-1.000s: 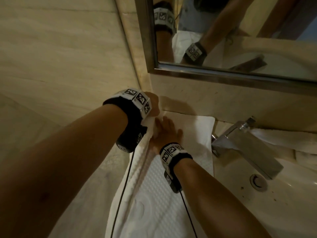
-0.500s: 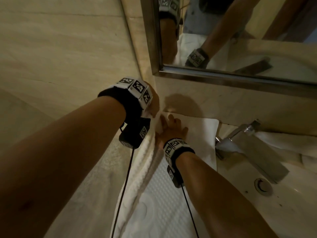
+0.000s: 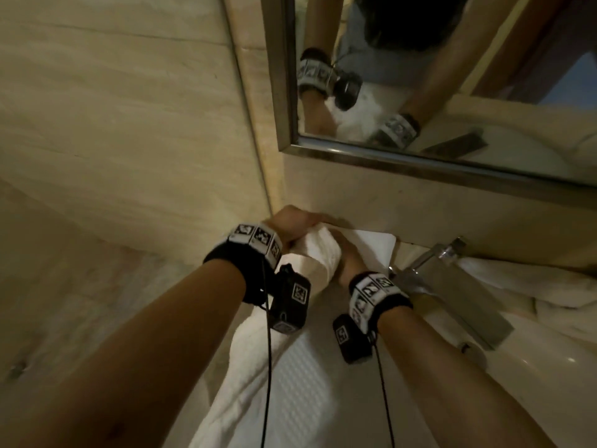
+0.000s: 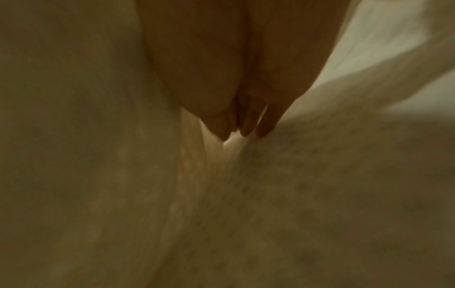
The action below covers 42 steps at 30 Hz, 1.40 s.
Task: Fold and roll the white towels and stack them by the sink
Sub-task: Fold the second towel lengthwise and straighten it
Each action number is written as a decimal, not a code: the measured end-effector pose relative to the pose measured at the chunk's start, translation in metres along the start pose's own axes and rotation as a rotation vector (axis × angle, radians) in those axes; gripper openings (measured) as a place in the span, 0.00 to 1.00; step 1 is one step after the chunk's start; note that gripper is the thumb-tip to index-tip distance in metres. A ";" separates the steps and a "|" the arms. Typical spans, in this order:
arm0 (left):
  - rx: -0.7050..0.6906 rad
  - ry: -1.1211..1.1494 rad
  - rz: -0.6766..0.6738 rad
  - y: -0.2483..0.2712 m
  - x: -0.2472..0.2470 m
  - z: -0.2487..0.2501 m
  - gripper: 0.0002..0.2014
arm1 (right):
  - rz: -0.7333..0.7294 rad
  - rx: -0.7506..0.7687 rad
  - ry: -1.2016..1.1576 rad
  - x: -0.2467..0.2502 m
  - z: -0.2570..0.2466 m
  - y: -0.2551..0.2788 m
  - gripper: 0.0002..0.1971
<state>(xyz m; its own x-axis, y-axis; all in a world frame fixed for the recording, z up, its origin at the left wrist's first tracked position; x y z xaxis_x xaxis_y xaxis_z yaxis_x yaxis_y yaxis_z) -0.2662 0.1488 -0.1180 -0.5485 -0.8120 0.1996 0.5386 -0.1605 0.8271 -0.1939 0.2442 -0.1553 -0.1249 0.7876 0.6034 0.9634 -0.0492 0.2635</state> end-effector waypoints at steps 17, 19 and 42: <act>-0.524 -1.053 0.280 -0.011 -0.033 0.008 0.34 | 0.438 -0.167 -0.195 0.034 0.032 0.050 0.22; -0.561 -1.114 0.252 -0.016 -0.034 0.003 0.44 | 0.465 -0.082 -0.241 0.037 0.022 0.049 0.26; -0.395 -1.164 0.676 -0.055 0.012 0.003 0.20 | 0.381 -0.595 0.103 0.044 0.065 0.016 0.23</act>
<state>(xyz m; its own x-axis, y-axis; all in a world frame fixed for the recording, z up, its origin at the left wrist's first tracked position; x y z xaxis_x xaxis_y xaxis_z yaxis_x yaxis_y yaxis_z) -0.3042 0.1495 -0.1594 -0.2185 0.0986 0.9708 0.9432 -0.2338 0.2360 -0.1686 0.3174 -0.1734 0.1445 0.5885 0.7955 0.6551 -0.6595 0.3688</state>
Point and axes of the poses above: each hand's wrist, its own y-axis away from the middle knuckle, its own x-axis out of the back of the hand, z = x × y, the point moved 7 cm from there along -y, towards the middle knuckle, and after that the axes turned 15 degrees about x, right-handed, at the moved point
